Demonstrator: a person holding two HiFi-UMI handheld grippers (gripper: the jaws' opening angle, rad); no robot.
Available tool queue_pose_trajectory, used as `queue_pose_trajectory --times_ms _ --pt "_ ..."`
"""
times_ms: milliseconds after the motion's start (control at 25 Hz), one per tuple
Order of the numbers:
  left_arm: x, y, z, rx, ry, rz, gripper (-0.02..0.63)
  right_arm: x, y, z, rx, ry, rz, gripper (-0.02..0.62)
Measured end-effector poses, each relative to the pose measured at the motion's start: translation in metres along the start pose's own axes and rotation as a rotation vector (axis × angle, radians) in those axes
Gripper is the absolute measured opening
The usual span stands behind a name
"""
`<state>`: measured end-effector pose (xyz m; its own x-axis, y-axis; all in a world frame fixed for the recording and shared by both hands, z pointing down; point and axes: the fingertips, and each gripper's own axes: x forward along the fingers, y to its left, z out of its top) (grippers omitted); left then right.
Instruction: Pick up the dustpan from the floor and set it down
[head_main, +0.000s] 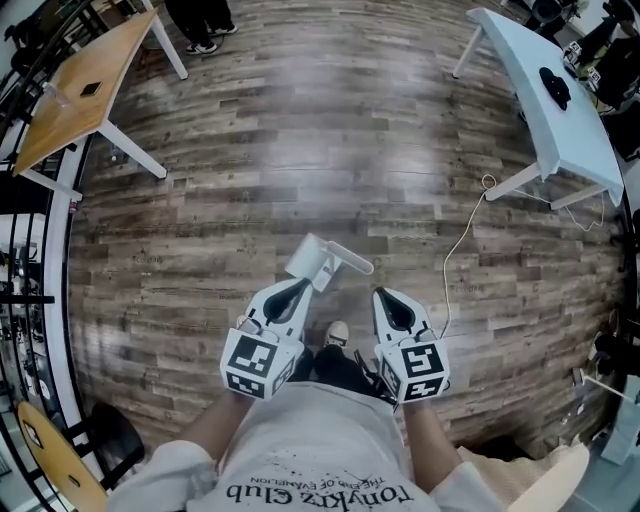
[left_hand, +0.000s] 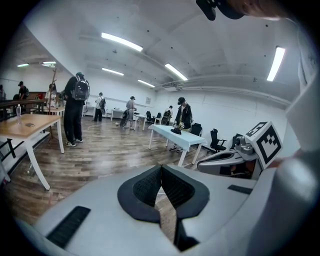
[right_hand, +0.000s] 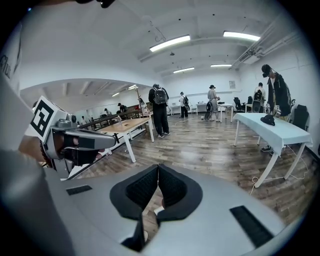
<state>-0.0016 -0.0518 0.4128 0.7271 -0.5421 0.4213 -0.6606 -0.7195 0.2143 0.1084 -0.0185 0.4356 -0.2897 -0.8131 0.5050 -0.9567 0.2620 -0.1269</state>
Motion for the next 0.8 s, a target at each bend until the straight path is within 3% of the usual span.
queue_pose_trajectory --times_ms 560,800 --pt "0.036 0.022 -0.017 -0.033 0.045 -0.014 0.023 0.055 -0.018 -0.02 -0.09 0.087 0.012 0.026" --pt "0.046 0.032 -0.028 -0.044 0.071 -0.017 0.023 0.08 -0.018 -0.027 -0.152 0.118 0.056 0.028"
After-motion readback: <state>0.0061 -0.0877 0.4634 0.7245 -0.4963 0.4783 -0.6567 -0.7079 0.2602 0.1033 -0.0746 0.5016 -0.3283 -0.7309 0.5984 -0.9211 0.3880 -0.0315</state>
